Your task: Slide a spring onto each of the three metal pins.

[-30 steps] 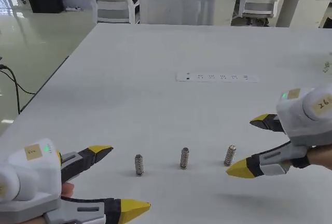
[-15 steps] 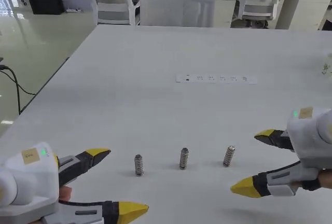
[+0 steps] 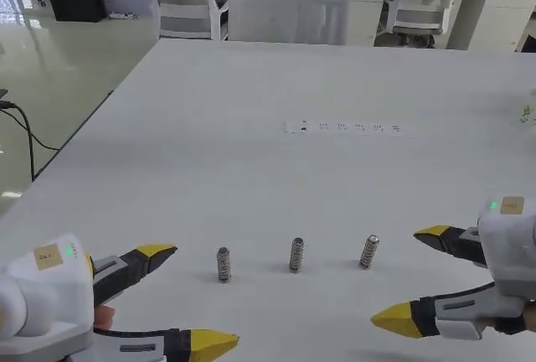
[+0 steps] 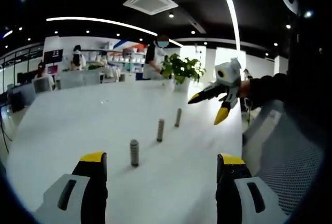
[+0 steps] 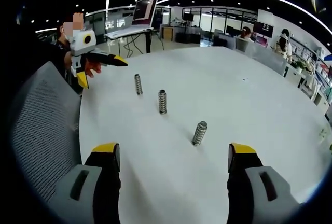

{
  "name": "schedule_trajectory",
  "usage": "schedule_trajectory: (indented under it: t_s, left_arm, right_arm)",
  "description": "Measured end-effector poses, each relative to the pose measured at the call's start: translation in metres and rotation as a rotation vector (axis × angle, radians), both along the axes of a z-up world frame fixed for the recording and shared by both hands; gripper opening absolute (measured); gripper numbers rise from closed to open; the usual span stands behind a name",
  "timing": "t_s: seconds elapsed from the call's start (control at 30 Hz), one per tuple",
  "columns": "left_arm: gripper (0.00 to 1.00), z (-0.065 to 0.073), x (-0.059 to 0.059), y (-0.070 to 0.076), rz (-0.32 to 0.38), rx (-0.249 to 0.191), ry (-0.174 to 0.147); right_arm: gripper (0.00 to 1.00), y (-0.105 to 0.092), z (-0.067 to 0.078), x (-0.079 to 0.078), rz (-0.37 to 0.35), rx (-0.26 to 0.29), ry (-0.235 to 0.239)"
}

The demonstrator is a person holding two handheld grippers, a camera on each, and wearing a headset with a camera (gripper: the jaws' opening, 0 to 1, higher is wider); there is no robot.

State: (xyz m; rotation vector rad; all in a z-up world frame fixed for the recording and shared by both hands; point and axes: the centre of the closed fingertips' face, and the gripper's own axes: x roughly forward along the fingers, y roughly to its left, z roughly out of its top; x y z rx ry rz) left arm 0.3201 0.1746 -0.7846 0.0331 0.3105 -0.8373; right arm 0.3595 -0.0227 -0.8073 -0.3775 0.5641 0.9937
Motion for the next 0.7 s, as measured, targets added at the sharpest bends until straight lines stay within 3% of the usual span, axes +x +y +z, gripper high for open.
schedule_trajectory:
  t_s: [0.17,0.23,0.43,0.7]
  left_arm:
    - [0.84,-0.001,-0.002,0.0,0.009,-0.008,0.003]
    - [0.84,-0.003,-0.003,0.001,0.013,-0.012,0.005]
    - [0.84,-0.007,-0.005,0.002,0.019,-0.017,0.012]
    - [0.84,-0.009,-0.004,0.002,0.033,-0.027,0.019]
  right_arm:
    - [0.86,0.003,0.002,-0.001,0.017,0.031,-0.023]
    - [0.87,0.006,0.007,0.0,0.037,0.055,-0.074]
    - [0.87,0.005,-0.002,-0.004,0.033,0.041,-0.036]
    - [0.88,0.002,-0.004,-0.003,0.023,0.068,-0.038]
